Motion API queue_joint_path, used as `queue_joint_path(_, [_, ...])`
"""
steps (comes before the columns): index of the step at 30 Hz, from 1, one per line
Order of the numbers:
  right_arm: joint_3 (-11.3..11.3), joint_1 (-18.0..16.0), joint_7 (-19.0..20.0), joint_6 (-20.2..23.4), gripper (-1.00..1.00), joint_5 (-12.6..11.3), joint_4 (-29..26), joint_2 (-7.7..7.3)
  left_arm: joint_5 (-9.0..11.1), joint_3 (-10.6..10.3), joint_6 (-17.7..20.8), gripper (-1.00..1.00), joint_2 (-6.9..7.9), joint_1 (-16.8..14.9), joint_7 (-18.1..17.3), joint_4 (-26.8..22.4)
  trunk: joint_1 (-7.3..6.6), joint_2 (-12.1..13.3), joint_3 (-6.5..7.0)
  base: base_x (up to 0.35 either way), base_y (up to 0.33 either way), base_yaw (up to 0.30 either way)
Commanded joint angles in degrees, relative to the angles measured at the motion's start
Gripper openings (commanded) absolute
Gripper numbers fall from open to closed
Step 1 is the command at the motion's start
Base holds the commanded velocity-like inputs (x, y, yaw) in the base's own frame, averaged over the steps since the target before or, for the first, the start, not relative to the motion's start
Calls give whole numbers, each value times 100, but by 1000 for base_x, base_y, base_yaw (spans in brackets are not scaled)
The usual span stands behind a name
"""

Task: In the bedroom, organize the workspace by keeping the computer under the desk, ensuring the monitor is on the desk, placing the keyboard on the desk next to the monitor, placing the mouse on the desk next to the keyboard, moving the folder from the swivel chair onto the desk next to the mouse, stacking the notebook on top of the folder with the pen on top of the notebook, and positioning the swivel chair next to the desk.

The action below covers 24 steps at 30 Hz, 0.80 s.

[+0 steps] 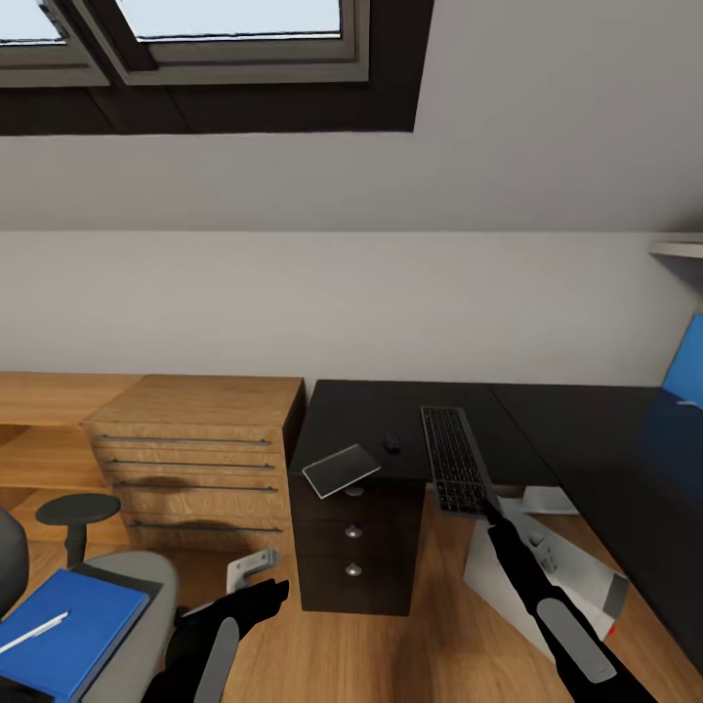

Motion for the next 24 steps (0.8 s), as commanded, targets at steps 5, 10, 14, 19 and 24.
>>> queue_joint_path(5, [50, -5, 17, -47, 100, -60, 72, 24, 61, 10, 21, 100, -4, -4, 42, -14, 110, -206, -97, 0, 0, 0])
queue_joint_path(10, [61, -5, 22, -58, 100, -36, 200, 35, 58, 15, 21, 100, -4, -4, 42, -21, 220, -406, -186, 0, 0, 0])
queue_joint_path(14, [70, -5, 26, -64, 100, -20, 209, 36, 60, 15, 21, 100, -4, -4, 42, -23, 308, -567, -258, 0, 0, 0])
queue_joint_path(19, [61, -5, 27, -60, 100, -19, 211, 32, 60, 15, 21, 100, -4, -4, 43, -21, 418, -767, -348, 0, 0, 0])
queue_joint_path(24, [59, -5, 33, -59, 100, -17, 211, 28, 61, 9, 21, 100, -4, -4, 33, -19, 440, -807, -366, 0, 0, 0])
